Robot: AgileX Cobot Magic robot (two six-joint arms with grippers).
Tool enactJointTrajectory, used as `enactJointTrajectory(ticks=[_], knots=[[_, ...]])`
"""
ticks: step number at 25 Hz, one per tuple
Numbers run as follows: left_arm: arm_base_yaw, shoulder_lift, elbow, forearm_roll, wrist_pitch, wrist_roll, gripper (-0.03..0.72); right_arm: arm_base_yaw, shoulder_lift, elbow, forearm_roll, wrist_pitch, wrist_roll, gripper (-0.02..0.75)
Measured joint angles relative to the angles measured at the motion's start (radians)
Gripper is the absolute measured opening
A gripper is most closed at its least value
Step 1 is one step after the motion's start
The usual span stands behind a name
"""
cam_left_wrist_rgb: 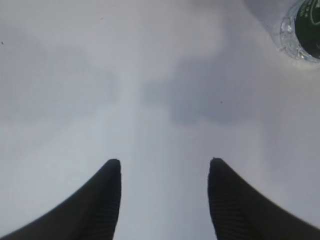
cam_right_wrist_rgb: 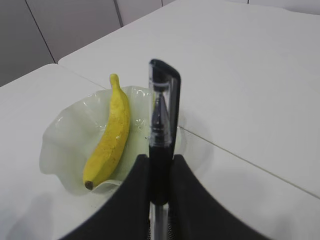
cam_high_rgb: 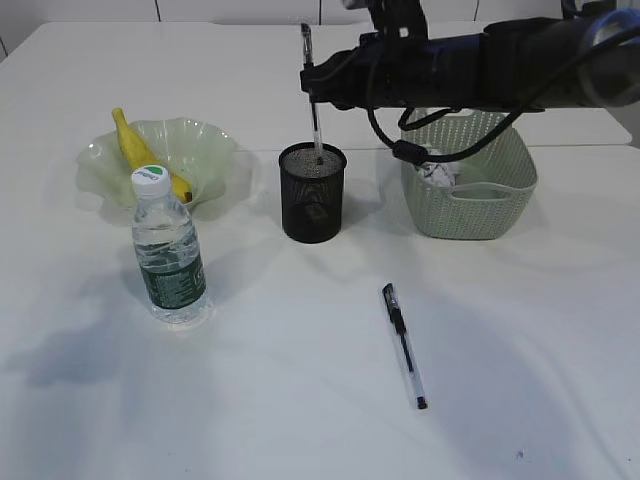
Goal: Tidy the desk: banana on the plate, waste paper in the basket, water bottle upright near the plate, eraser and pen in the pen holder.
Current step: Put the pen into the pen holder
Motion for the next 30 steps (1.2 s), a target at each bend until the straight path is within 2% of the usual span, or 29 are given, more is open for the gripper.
enactJointTrajectory(ticks=[30], knots=[[0.0,0.0,0.0,0.002,-0.041,0.0,0.375,0.0,0.117,-0.035,0.0,0.002,-0.019,0.067]])
